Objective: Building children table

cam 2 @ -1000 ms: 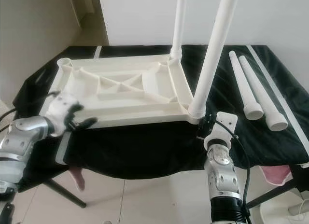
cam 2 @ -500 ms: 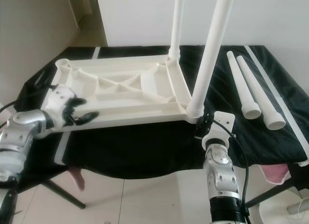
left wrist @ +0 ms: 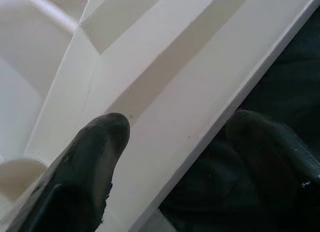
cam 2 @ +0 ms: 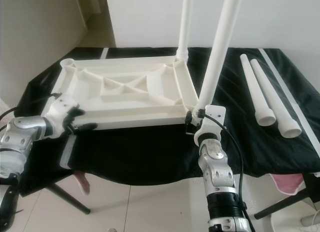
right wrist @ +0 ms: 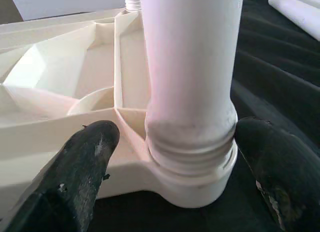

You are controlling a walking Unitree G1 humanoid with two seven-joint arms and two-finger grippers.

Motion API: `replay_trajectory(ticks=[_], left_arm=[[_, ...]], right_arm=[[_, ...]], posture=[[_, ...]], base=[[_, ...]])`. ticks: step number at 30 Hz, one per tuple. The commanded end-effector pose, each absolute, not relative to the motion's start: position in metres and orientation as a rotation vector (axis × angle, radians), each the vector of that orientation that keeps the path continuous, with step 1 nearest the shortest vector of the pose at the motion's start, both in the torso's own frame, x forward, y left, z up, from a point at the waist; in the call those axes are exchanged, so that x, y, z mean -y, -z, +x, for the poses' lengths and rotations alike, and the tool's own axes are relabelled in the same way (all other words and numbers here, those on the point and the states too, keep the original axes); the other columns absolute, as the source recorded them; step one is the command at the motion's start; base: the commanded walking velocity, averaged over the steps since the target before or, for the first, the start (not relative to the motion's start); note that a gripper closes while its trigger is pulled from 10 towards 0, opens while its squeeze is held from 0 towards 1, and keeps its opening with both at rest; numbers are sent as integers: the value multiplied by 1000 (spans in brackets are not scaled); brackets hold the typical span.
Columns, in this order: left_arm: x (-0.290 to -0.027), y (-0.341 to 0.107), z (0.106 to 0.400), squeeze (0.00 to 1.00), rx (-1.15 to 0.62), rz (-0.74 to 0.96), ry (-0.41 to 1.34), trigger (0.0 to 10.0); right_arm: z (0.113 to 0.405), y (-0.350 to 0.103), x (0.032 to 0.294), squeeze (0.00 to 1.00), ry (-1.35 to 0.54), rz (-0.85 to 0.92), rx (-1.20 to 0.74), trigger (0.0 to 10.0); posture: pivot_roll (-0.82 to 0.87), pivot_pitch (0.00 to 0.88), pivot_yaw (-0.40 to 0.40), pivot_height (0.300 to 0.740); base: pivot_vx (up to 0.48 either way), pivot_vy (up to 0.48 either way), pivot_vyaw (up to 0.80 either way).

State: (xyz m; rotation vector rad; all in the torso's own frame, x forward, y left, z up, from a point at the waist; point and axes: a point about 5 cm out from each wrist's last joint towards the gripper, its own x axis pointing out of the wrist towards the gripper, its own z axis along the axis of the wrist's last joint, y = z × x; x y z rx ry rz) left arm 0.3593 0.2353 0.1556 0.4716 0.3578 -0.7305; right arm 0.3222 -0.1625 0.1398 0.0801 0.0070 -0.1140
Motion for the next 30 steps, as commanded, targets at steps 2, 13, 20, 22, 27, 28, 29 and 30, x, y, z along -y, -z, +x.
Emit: replay_trajectory(ticks=[2, 13, 20, 22, 27, 28, 29, 30], left_arm=[[-239, -141, 362, 0, -333, 515, 509, 10000], [-217, -106, 330, 0, -488, 519, 902, 10000], [-209, -99, 315, 0, -529, 535, 1053, 10000], [-200, -98, 304, 0, -534, 536, 1134, 10000], [-185, -102, 293, 0, -507, 518, 1214, 10000], [-176, -106, 288, 0, -485, 515, 1245, 10000], [-166, -109, 283, 0, -462, 508, 1274, 10000], [-161, -111, 280, 0, -449, 505, 1289, 10000]], right_arm=[[329, -143, 163, 0, 121, 95, 5, 10000], [334, -138, 175, 0, 158, 100, -12, 10000], [344, -137, 185, 0, 139, 91, -15, 10000], [354, -141, 190, 0, 103, 86, -8, 10000], [366, -147, 192, 0, 59, 86, 3, 10000], [371, -149, 192, 0, 38, 75, 7, 10000], [375, -152, 190, 0, 11, 77, 14, 10000], [378, -154, 188, 0, -7, 79, 18, 10000]], posture=[[-11, 22, 19, 740], [-2, 14, 17, 740], [-6, 8, 23, 740], [-7, 7, 28, 740], [-7, 8, 32, 740], [5, 4, 33, 740], [7, 4, 33, 740], [7, 3, 33, 740]], base=[[0, 0, 0], [0, 0, 0], [0, 0, 0], [0, 0, 0], [0, 0, 0], [0, 0, 0], [0, 0, 0], [0, 0, 0]])
